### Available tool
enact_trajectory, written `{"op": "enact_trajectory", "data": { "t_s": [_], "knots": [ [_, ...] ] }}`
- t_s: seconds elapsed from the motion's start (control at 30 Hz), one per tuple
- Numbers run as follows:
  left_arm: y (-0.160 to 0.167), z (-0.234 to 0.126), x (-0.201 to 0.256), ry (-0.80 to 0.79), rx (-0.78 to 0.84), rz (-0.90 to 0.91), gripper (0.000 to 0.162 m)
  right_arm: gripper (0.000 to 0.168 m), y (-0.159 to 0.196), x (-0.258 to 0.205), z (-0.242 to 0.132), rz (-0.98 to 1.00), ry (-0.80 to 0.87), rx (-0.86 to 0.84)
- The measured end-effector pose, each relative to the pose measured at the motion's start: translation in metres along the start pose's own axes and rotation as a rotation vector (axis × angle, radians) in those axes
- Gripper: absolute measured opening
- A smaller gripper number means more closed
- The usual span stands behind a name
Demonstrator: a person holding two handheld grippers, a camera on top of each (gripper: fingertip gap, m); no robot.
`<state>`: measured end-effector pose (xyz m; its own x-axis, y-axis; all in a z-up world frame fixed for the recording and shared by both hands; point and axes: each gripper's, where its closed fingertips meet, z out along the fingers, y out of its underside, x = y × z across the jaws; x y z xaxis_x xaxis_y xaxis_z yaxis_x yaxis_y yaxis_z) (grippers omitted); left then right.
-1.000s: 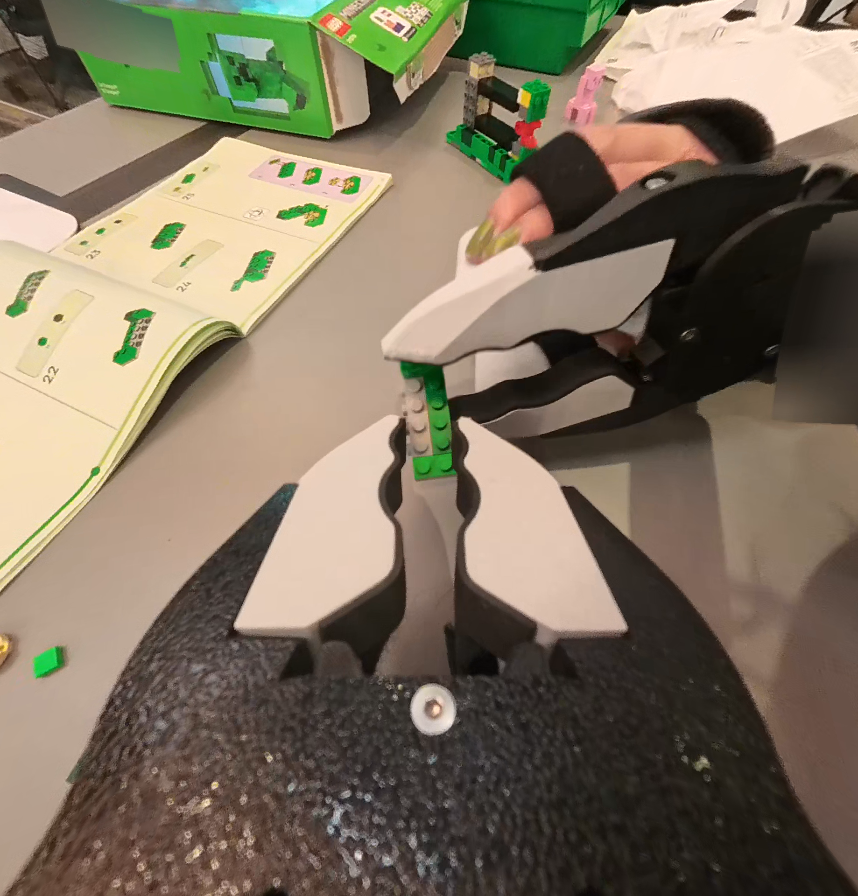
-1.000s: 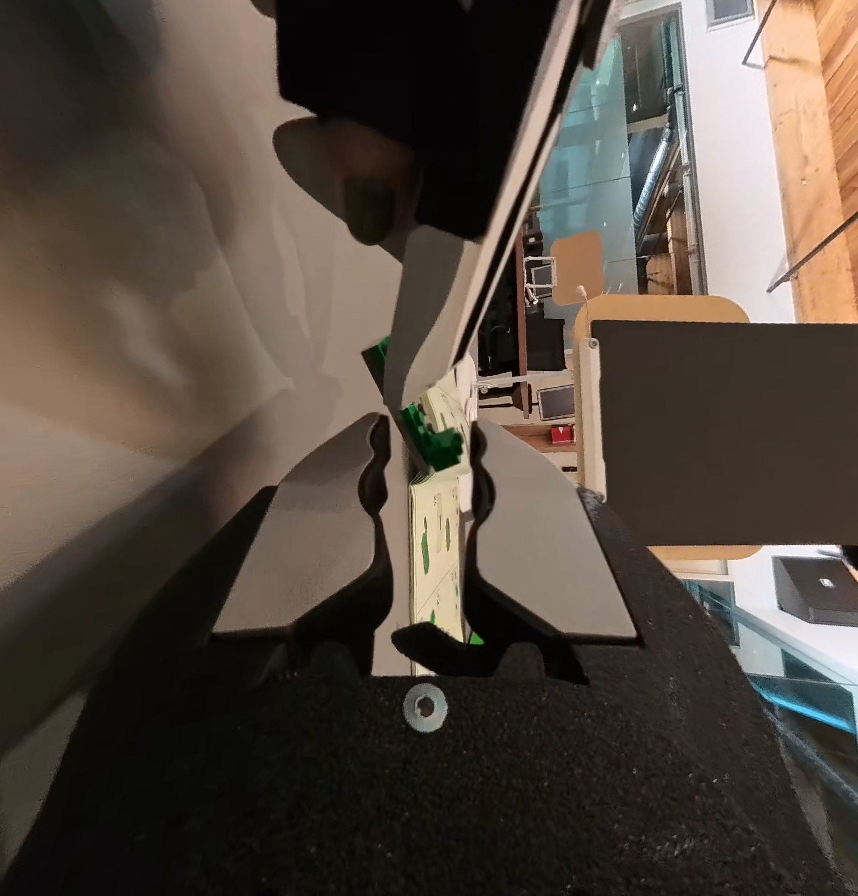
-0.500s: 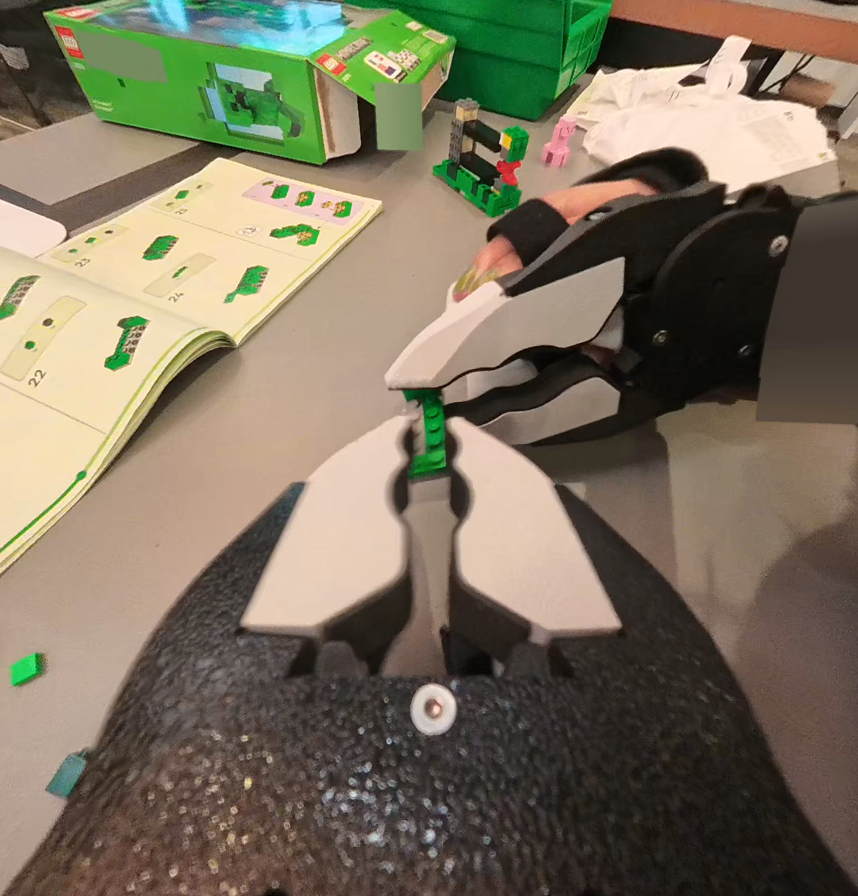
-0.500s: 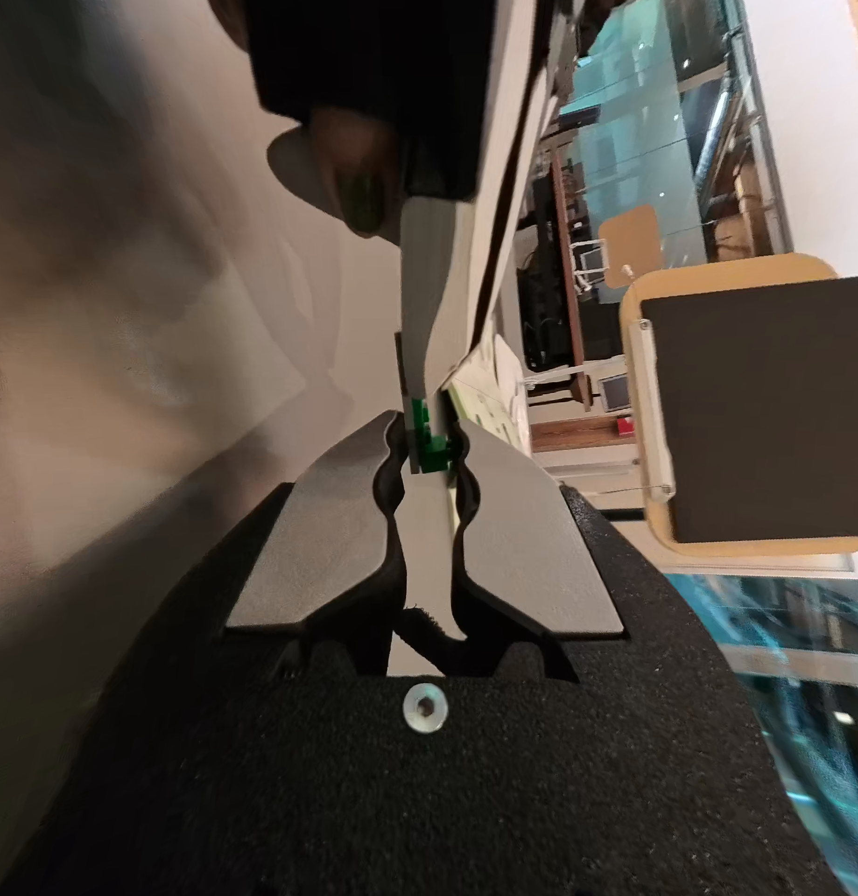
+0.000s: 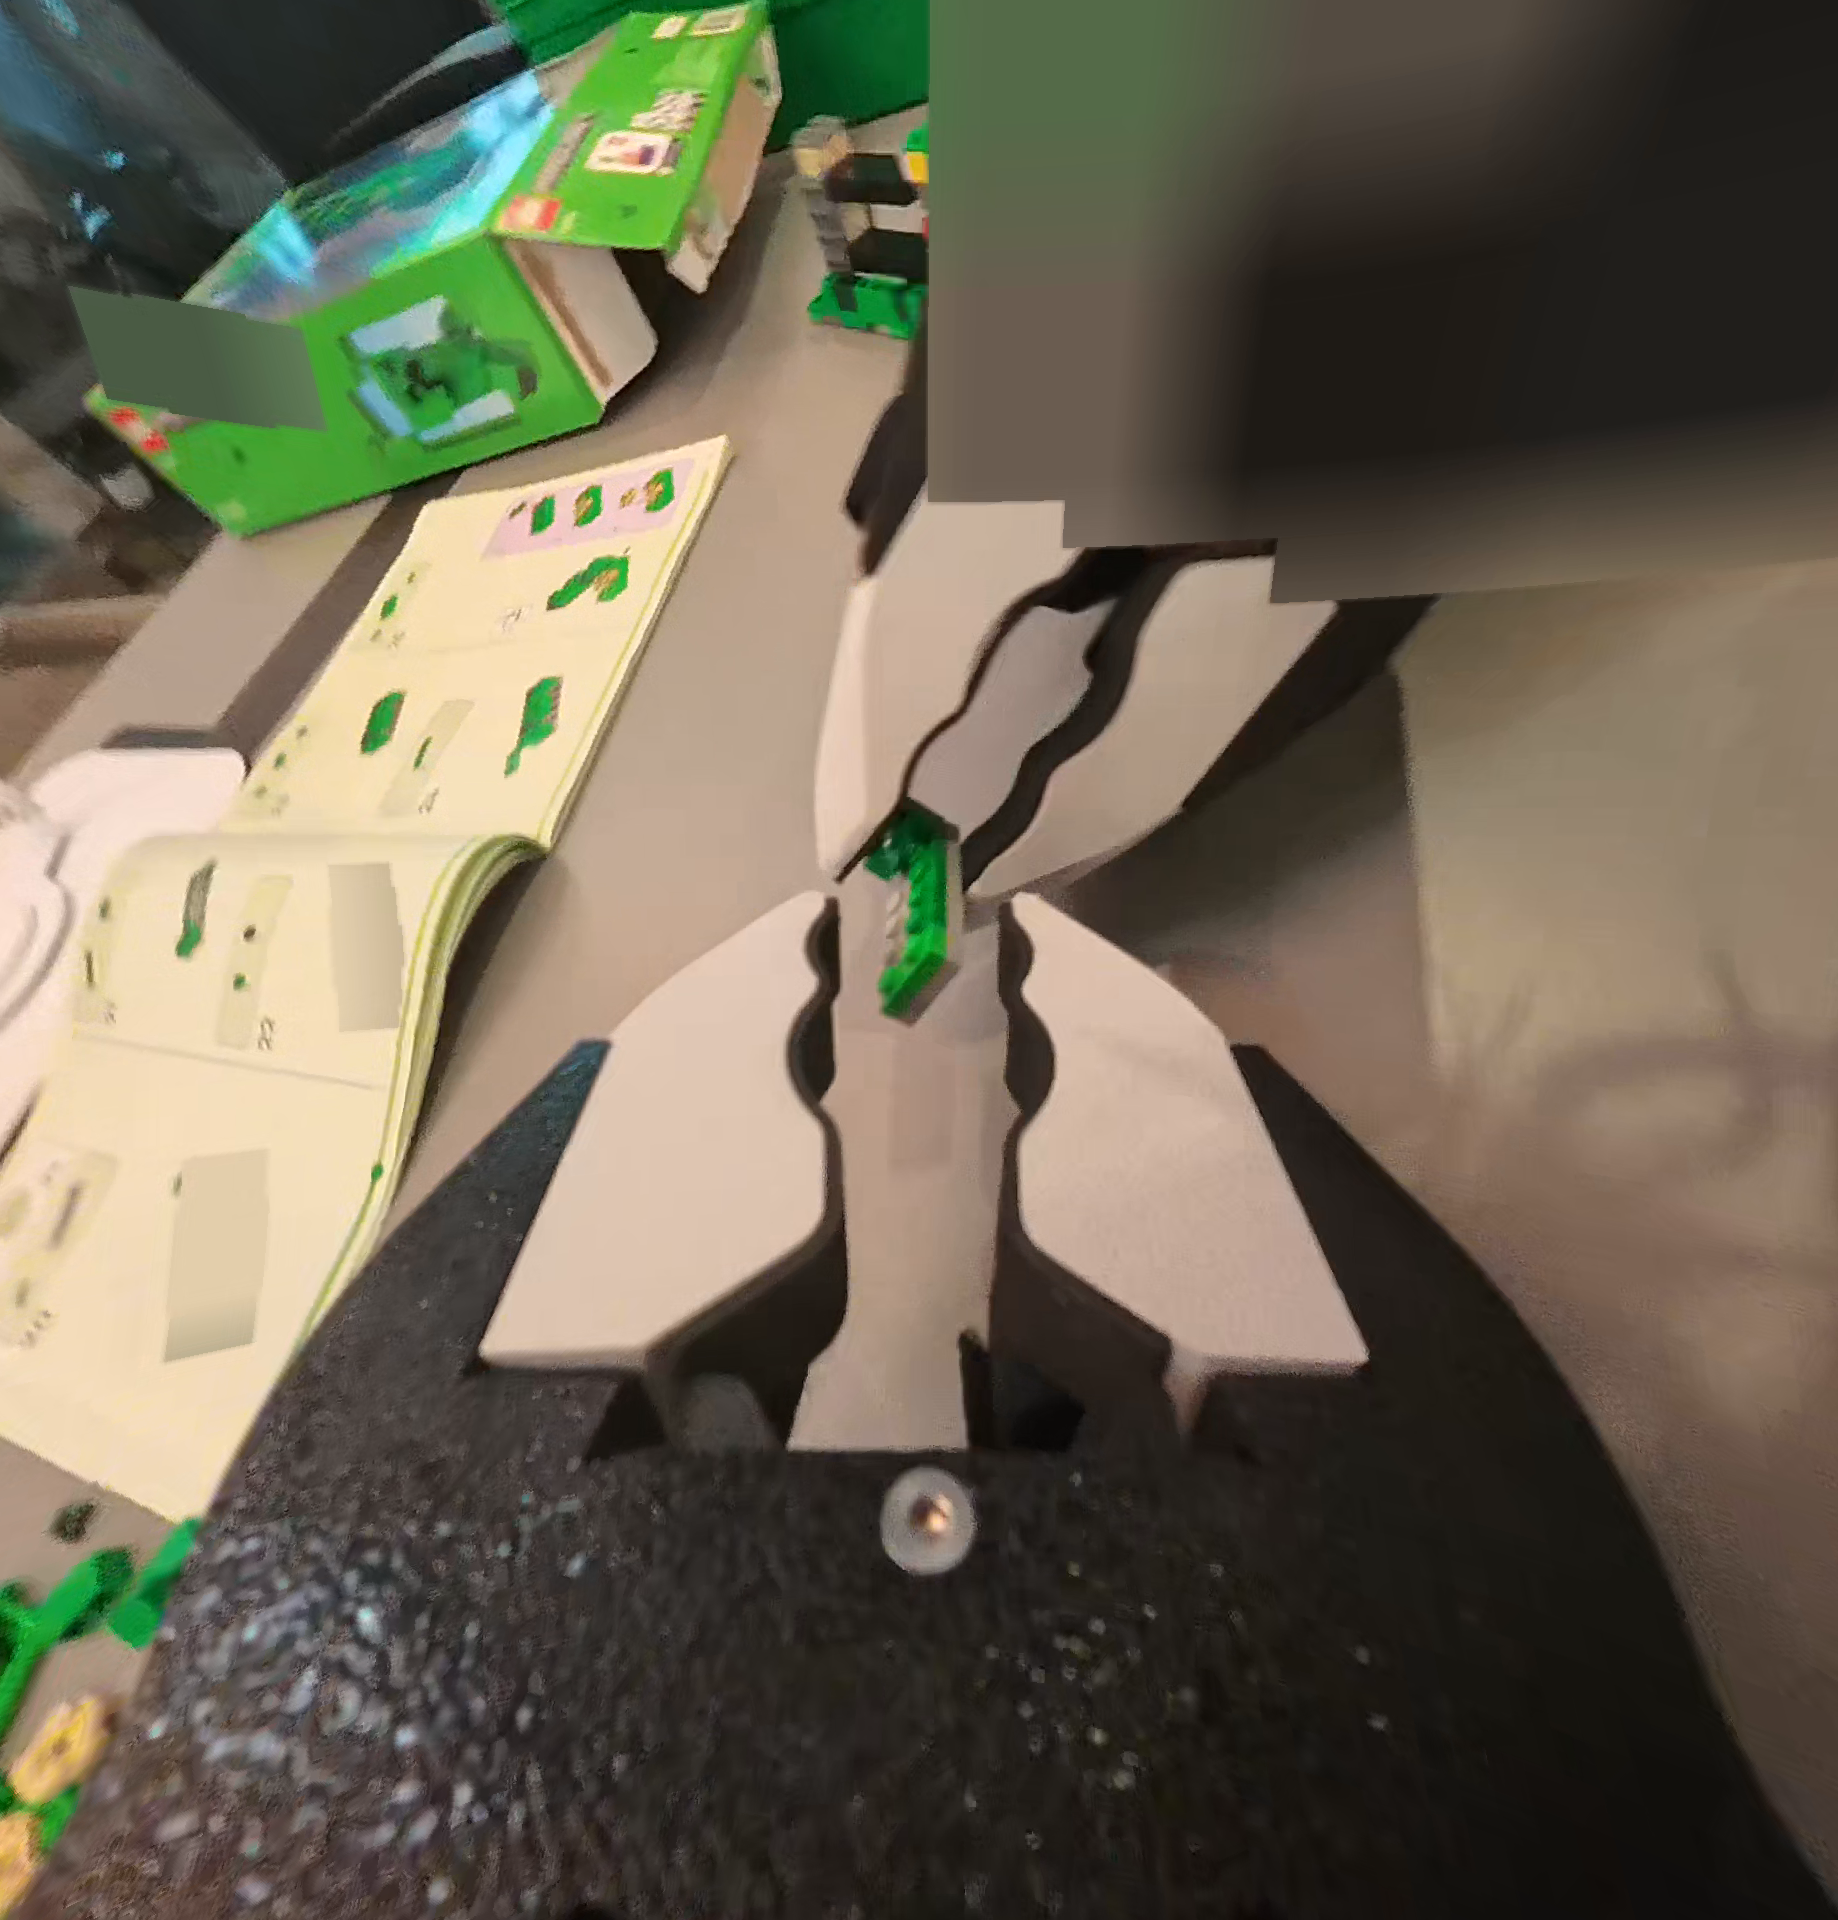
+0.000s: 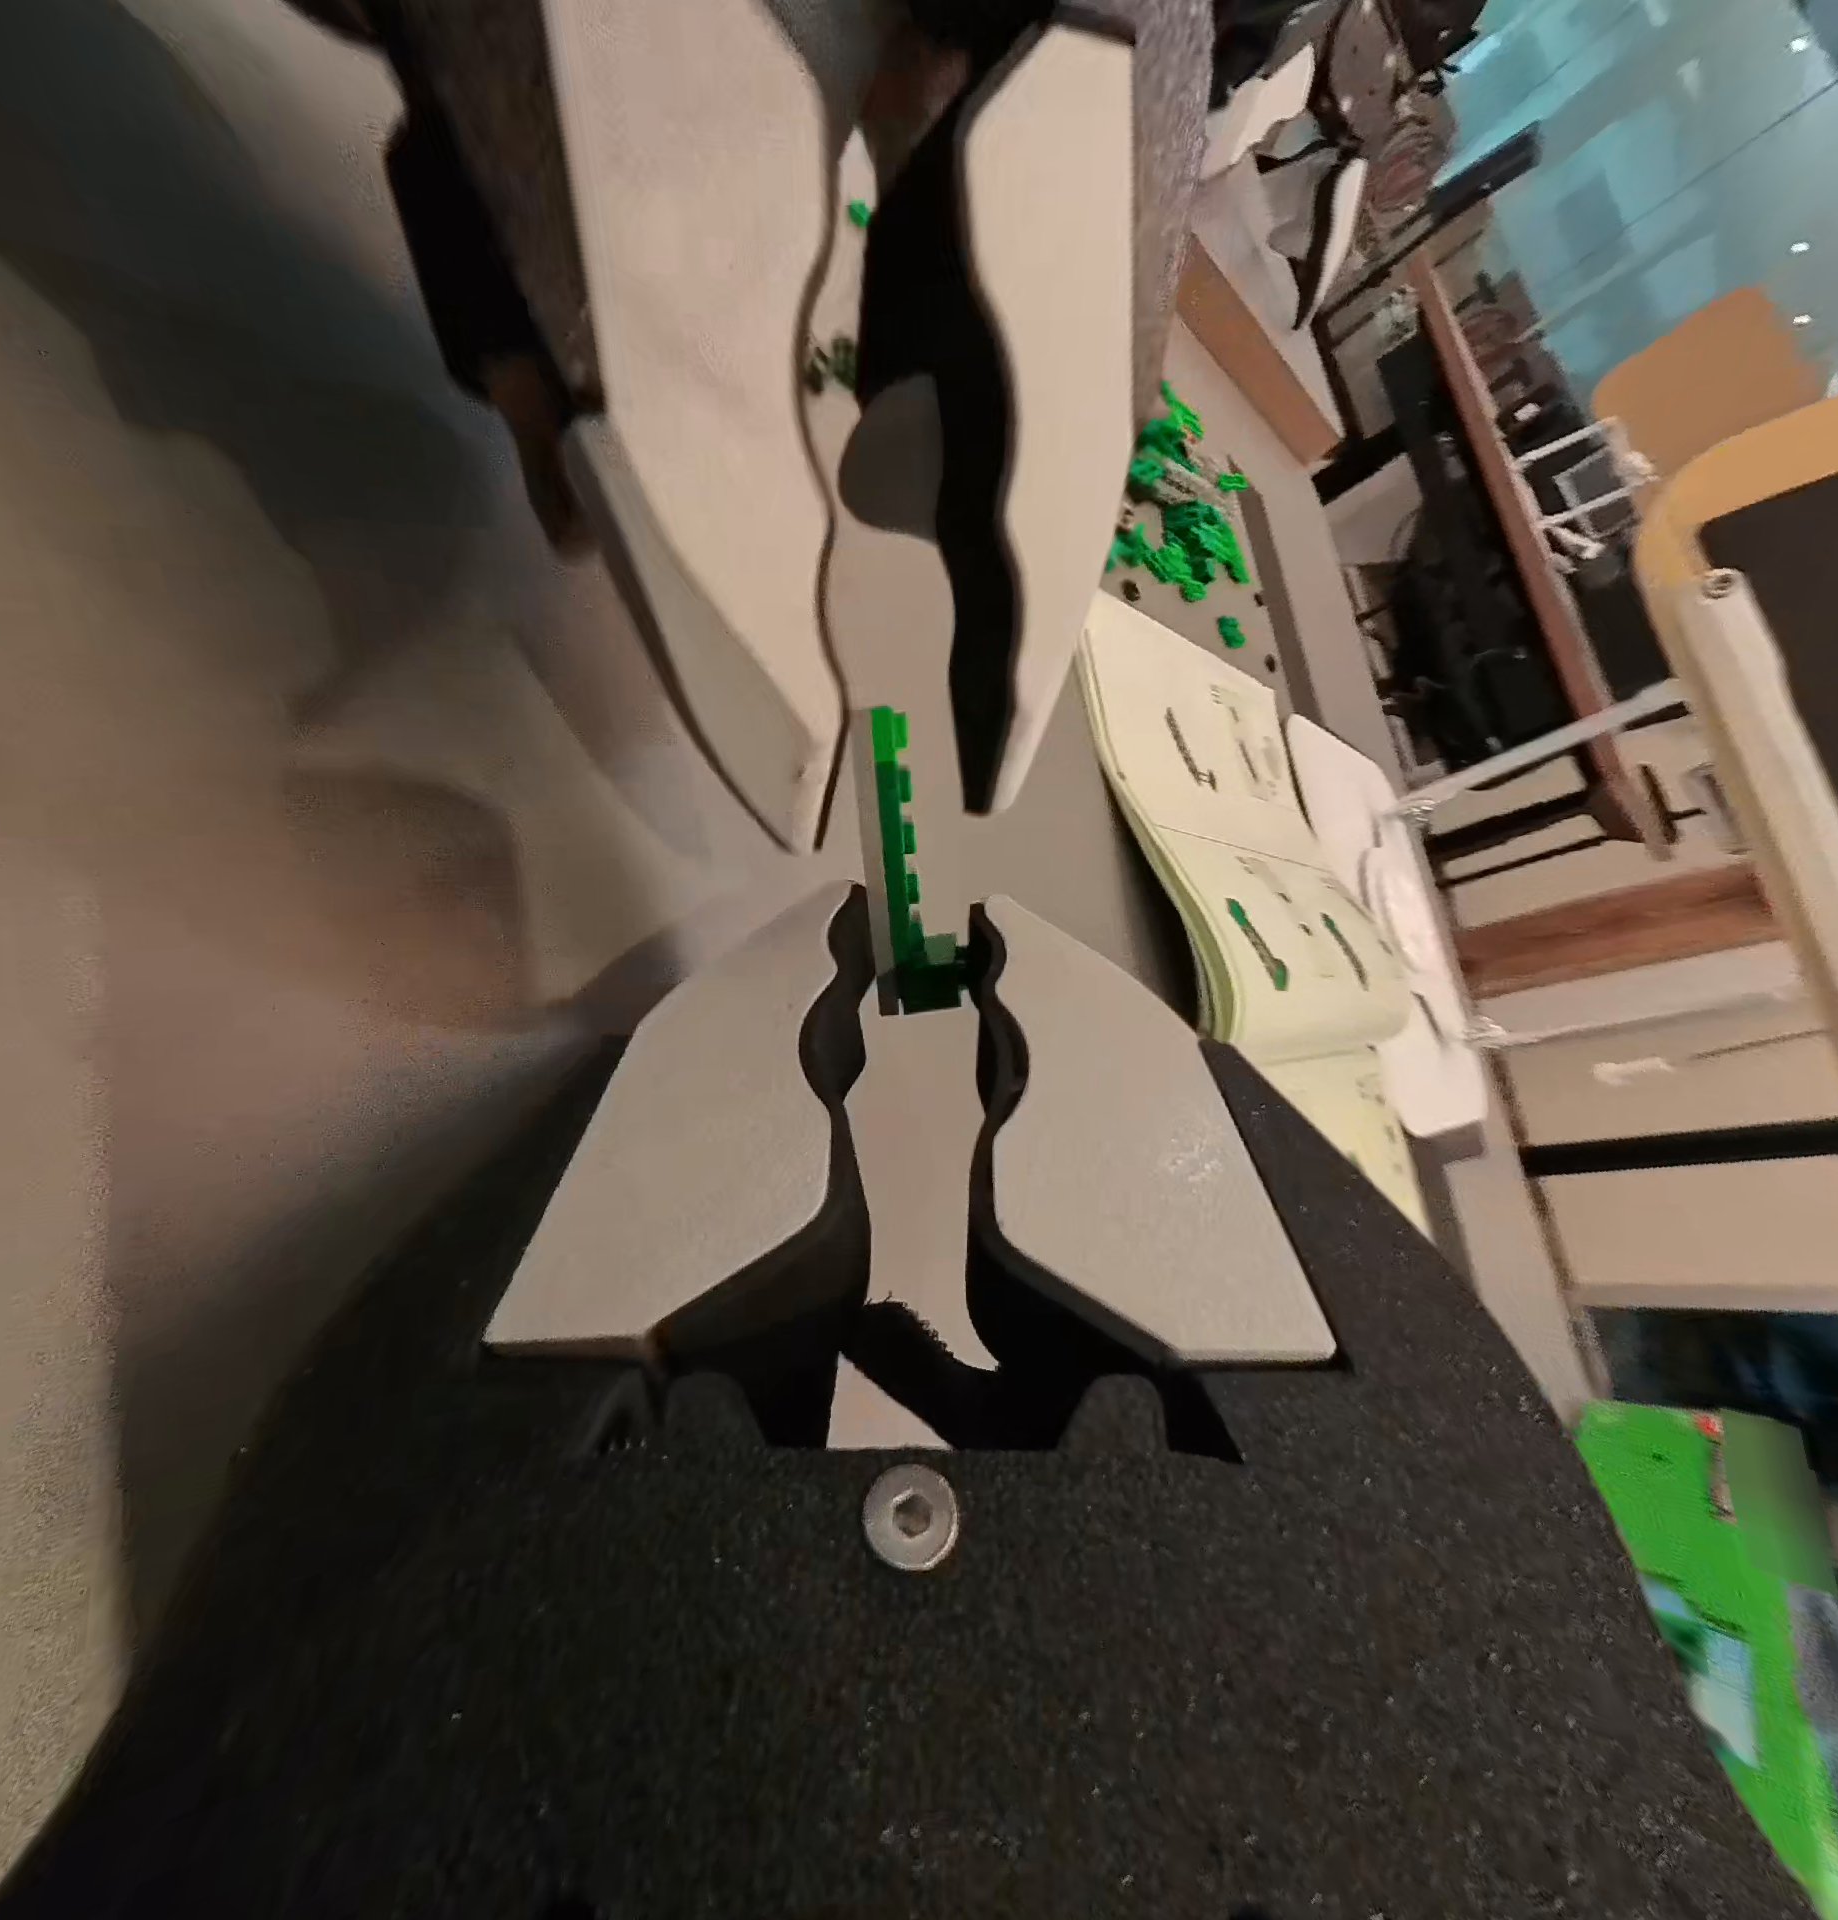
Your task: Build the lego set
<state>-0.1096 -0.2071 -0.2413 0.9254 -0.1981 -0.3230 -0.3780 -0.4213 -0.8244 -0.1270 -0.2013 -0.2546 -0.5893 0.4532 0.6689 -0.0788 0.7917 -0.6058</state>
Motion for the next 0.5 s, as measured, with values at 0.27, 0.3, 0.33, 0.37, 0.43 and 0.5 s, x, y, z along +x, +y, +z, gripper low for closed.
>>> {"op": "enact_trajectory", "data": {
  "t_s": [0.27, 0.3, 0.33, 0.37, 0.43, 0.5],
  "knots": [
    [-0.012, -0.004, 0.006, 0.037, 0.102, 0.003, 0.008, 0.021, -0.012, -0.003, -0.01, 0.161, -0.087, 0.121],
    [-0.015, -0.007, 0.005, 0.06, 0.142, -0.043, 0.008, 0.022, -0.016, -0.001, -0.012, 0.191, -0.09, 0.149],
    [-0.019, -0.01, 0.004, 0.081, 0.181, -0.086, 0.008, 0.023, -0.019, 0.001, -0.014, 0.219, -0.089, 0.172],
    [-0.023, -0.013, 0.004, 0.105, 0.222, -0.122, 0.008, 0.025, -0.021, 0.003, -0.016, 0.24, -0.088, 0.19],
    [-0.031, -0.018, 0.006, 0.154, 0.293, -0.17, 0.008, 0.034, -0.024, 0.005, -0.019, 0.267, -0.099, 0.215],
    [-0.035, -0.021, 0.009, 0.199, 0.335, -0.196, 0.008, 0.037, -0.029, 0.003, -0.022, 0.306, -0.135, 0.258]
  ]
}}
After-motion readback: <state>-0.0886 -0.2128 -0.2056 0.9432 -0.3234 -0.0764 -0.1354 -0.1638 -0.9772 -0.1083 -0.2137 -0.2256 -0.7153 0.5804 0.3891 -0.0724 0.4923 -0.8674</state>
